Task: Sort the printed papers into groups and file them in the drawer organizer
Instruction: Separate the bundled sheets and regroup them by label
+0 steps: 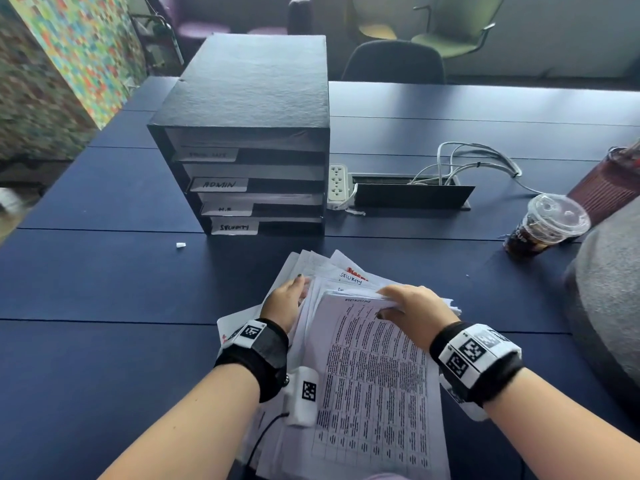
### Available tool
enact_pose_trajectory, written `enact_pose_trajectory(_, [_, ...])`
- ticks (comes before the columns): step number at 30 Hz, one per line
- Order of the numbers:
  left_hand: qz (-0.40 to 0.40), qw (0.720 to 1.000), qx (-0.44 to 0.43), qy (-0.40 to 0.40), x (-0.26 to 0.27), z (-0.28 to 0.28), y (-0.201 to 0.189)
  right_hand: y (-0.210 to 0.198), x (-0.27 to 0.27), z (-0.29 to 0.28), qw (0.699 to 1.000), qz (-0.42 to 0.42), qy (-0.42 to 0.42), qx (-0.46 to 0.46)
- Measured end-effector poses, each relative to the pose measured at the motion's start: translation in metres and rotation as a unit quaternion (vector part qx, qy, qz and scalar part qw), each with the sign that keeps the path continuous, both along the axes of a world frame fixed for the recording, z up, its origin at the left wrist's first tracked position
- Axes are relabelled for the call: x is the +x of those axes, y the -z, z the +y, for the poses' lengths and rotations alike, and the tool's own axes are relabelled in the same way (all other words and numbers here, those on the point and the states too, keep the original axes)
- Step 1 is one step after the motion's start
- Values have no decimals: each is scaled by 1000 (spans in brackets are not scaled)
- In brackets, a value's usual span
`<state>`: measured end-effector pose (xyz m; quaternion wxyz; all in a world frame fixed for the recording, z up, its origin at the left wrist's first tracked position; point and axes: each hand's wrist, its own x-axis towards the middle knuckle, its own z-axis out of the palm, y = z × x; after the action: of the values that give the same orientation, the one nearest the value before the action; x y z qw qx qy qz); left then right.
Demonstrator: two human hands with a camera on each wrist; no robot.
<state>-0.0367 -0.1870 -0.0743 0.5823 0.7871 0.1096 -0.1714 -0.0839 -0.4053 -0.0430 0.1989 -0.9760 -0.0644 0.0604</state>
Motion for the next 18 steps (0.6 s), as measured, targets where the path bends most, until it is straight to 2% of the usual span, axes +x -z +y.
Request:
enact_pose_trajectory(2, [15,1000,-19,5,0,-3,-3,-1,3,1,1000,-5,-17,-10])
enact_pose_trajectory(7, [37,998,-36,48,-10,-14,-6,7,7,-6,998,-21,-30,44])
enact_pose_trajectory(10, [36,997,-36,61,-13,-14,5,6,10,-8,997,43,-35,54])
enact_pose_trajectory(12, [-7,998,55,44,-7,-10,15,8,10,-8,997,51,-29,48])
enact_pose_trajectory(14, [-26,983,174,46,-4,-3,20,10,7,-6,998,33,-33,47])
enact_pose_trajectory(18, [-20,982,183,36,0,4,21,13,1,-4,994,-35,-51,90])
